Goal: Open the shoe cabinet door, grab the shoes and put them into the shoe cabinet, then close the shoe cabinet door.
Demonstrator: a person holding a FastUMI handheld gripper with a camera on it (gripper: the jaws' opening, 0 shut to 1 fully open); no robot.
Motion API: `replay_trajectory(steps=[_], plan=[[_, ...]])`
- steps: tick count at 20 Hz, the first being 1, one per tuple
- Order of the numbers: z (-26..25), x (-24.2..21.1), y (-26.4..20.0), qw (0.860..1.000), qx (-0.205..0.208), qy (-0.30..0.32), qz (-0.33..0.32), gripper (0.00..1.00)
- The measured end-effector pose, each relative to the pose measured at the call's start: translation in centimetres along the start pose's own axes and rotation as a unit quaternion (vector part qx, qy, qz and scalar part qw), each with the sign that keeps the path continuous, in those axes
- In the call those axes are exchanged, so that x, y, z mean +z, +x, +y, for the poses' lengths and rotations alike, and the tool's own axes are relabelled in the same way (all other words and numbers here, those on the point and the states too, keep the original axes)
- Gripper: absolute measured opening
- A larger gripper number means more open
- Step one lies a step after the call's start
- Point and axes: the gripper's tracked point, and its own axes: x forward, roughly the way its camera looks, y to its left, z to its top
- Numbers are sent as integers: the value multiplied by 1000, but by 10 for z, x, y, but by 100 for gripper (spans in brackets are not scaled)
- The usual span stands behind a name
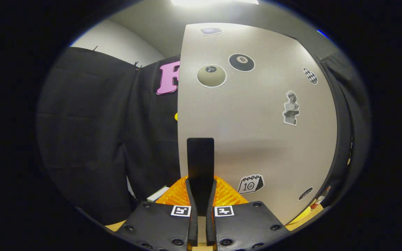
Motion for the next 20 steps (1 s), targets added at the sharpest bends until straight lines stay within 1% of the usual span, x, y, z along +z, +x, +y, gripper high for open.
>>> replay_trajectory(steps=[3, 8, 10, 17, 20], plan=[[-4, -1, -23, 999, 31, 0, 10, 10], [-12, 0, -60, 998, 65, 11, -2, 10], [-17, 0, -69, 997, 71, 4, 0, 10], [-38, 0, -96, 996, 88, 9, -4, 10], [-48, 2, -112, 996, 86, -5, 1, 10]])
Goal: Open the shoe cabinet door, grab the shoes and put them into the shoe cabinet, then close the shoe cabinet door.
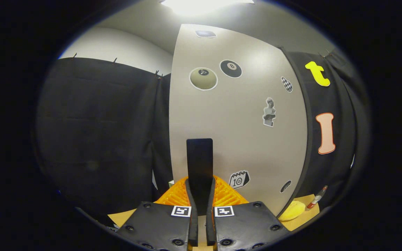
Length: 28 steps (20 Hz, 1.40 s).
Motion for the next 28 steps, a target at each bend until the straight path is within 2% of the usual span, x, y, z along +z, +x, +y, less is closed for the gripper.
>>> replay_trajectory(steps=[9, 14, 20, 26, 28], plan=[[-31, 0, -62, 1000, -6, 16, 4, 10], [-58, 2, -92, 1000, -27, 2, 4, 10], [-106, 1, -121, 997, -79, -23, 6, 9], [-172, 1, -148, 982, -181, -46, 4, 8], [-183, 1, -153, 980, -194, -43, 2, 6]])
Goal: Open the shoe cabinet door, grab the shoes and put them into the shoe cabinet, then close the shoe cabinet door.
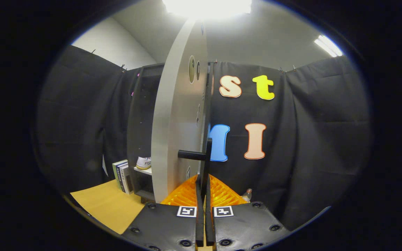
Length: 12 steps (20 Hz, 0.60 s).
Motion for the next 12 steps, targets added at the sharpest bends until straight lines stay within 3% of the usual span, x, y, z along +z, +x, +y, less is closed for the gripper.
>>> replay_trajectory(steps=[1, 3, 7, 12], plan=[[4, -2, 0, 1000, 6, 12, -1, 3], [6, -2, -3, 1000, 2, 6, -7, 6], [-6, -1, -25, 998, -55, -31, -24, 8], [4, 3, -72, 992, -109, -17, -67, 66]])
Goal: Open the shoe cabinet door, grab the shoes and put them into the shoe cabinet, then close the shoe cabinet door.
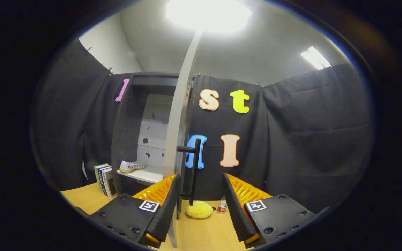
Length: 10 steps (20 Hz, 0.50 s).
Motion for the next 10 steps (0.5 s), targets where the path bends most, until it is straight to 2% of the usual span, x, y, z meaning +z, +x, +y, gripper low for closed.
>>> replay_trajectory(steps=[2, 5, 8, 10], plan=[[22, -1, -18, 1000, 14, 11, -16, 89], [50, -20, -26, 1000, 24, 6, -8, 93], [94, -55, -30, 998, 57, 19, 29, 98], [115, -83, -28, 995, 69, 33, 61, 98]])
